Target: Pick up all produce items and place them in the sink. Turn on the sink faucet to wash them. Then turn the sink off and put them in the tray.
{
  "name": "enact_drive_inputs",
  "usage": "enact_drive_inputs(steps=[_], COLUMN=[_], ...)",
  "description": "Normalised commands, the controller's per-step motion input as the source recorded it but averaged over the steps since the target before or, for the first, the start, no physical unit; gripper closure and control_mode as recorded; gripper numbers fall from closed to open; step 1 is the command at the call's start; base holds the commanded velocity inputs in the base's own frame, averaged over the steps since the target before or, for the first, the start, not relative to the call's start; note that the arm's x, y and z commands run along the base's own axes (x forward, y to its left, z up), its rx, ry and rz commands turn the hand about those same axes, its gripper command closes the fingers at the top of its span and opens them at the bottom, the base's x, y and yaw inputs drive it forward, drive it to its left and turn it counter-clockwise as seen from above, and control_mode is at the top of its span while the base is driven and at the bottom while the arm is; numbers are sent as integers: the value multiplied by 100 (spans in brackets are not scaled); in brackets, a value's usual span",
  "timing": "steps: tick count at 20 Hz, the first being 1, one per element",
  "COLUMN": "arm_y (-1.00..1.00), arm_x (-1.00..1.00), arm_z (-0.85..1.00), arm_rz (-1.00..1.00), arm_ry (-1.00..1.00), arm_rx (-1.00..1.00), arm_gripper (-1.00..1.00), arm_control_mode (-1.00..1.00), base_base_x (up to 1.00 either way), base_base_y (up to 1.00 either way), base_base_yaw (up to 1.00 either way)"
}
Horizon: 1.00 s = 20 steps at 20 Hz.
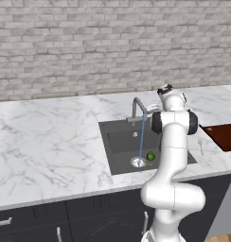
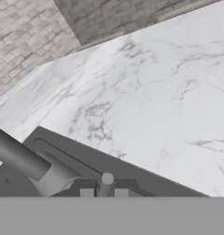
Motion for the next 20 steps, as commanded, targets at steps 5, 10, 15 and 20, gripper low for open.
enact_drive_inputs(steps=[5, 10, 15, 20], arm_y=[8, 27, 33, 45], arm_x=[-1, 2, 11, 19], arm_z=[0, 0, 0, 0], arm_rz=[8, 12, 15, 17], arm_ry=[-1, -2, -7, -8], arm_rx=[0, 0, 0, 0], arm_gripper=[100, 100, 100, 100], arm_control_mode=[-100, -100, -100, -100], base_base_x=[0, 0, 0, 0], base_base_y=[0, 0, 0, 0], base_base_yaw=[0, 0, 0, 0])
